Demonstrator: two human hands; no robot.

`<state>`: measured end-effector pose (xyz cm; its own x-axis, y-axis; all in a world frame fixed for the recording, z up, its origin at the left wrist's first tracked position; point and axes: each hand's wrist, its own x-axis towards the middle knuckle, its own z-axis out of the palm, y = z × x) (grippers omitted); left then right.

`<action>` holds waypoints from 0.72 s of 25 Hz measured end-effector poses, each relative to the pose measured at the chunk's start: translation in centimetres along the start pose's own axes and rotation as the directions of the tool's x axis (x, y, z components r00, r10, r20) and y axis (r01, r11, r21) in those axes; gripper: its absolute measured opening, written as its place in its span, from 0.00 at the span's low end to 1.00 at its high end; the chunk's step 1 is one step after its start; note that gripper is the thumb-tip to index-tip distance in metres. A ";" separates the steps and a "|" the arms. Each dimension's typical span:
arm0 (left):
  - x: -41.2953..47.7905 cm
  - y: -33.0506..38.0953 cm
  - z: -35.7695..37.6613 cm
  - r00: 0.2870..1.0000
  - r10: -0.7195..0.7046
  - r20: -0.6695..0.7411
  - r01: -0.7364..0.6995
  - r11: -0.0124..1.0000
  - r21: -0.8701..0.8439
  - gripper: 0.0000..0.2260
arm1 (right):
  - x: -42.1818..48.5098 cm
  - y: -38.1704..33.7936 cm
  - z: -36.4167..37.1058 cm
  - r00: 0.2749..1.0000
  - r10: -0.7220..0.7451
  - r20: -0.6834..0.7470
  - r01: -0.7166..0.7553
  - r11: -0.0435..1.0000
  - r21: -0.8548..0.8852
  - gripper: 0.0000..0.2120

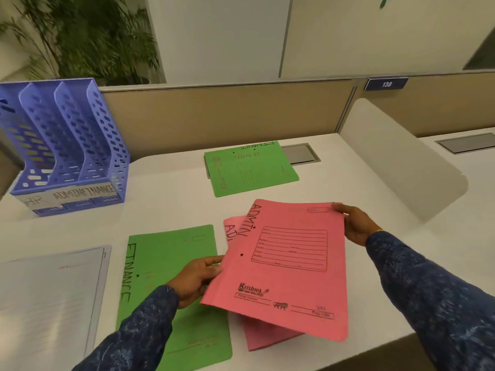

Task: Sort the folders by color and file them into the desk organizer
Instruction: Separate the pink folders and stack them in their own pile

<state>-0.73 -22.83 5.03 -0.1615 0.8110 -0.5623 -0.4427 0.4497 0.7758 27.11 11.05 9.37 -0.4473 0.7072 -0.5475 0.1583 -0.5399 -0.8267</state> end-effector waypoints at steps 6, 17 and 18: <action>-1.7 -4.4 2.6 0.997 0.058 -0.061 -0.058 0.998 -0.002 0.16 | -5.2 8.9 1.8 0.968 0.133 0.213 -0.141 0.990 0.021 0.17; -2.3 -8.3 5.7 0.988 0.062 -0.143 -0.013 0.946 0.324 0.15 | -6.8 10.2 2.5 0.960 -0.263 -0.100 0.150 0.778 -0.610 0.27; -2.1 -8.1 6.0 0.985 0.066 -0.162 -0.006 0.939 0.344 0.15 | -6.5 9.6 2.8 0.958 -0.276 -0.081 0.158 0.740 -0.654 0.27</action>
<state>8.49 -25.96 1.65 -0.3309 0.7677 -0.5488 -0.1114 0.5457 0.8306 29.06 0.04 5.34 -0.4011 0.8633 -0.3064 0.6221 0.0112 -0.7829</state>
